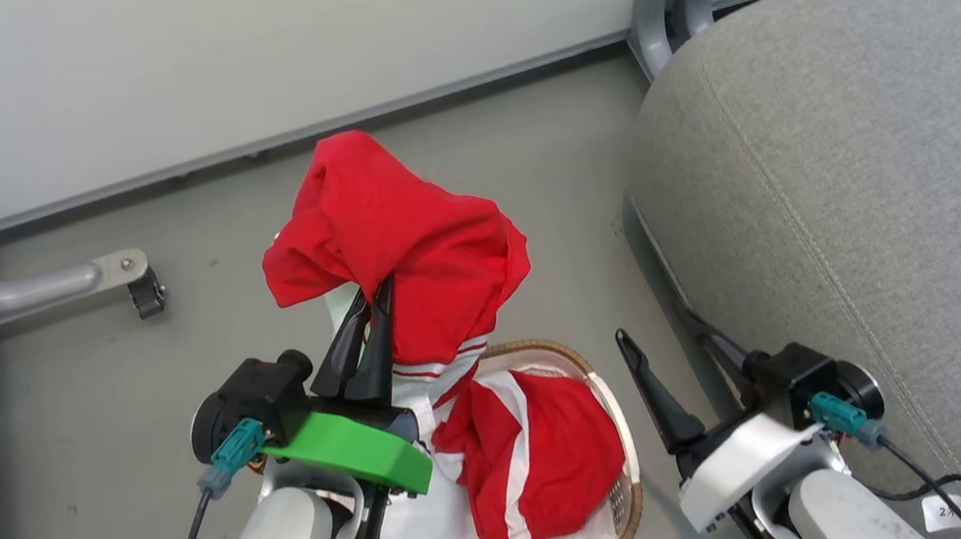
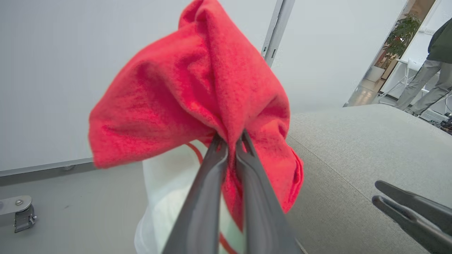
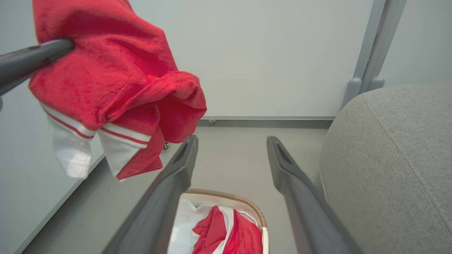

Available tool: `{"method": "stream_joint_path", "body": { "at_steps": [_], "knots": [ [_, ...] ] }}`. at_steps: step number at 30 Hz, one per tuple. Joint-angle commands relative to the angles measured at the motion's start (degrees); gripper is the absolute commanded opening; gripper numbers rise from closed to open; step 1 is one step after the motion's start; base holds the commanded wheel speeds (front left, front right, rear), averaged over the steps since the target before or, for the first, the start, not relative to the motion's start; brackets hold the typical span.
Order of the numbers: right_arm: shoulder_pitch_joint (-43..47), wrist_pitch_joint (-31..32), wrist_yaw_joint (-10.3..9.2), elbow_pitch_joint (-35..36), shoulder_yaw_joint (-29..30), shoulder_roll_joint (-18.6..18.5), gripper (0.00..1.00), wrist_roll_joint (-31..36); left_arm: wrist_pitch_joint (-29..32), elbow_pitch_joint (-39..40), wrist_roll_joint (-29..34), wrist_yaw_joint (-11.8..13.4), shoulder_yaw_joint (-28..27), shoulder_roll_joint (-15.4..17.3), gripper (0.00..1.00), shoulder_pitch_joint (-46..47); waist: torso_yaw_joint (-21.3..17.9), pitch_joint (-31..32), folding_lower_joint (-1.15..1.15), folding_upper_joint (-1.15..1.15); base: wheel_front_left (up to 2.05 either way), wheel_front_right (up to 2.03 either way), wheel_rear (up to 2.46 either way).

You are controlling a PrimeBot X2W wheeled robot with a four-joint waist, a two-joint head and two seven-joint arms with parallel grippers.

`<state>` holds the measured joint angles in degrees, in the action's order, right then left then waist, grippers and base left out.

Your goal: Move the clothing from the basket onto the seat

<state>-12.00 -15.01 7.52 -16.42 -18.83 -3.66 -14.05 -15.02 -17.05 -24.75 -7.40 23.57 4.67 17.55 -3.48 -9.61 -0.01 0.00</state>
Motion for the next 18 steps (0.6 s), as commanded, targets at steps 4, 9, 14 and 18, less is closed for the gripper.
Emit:
{"method": "stream_joint_path", "body": {
  "at_steps": [4,9,14,18],
  "knots": [
    [2.24,-0.25,-0.06,-0.54,-1.80,-0.71,1.00,-0.06,-0.21,1.95,0.31,-0.17,0.02,-0.09,0.00,-1.75,1.01,4.15,0.01,0.00,0.00,0.00,0.00],
    [2.82,-0.25,-0.06,-0.58,-5.47,-1.81,1.00,-0.51,-0.21,3.55,0.17,-0.17,0.63,-0.20,0.00,-2.45,2.00,5.95,0.01,0.00,0.00,0.00,0.00],
    [0.69,-0.24,-0.06,0.38,-9.55,-2.74,1.00,0.65,-0.21,4.13,0.08,-0.17,1.89,-0.31,0.00,-3.16,3.20,7.03,0.01,0.00,0.00,0.00,0.00],
    [-1.94,-0.24,-0.06,1.45,-11.61,-3.24,1.00,1.86,-0.21,4.15,-0.12,-0.17,2.93,-0.38,0.00,-3.53,4.10,7.39,0.01,0.00,0.00,0.00,0.00]
  ]
}}
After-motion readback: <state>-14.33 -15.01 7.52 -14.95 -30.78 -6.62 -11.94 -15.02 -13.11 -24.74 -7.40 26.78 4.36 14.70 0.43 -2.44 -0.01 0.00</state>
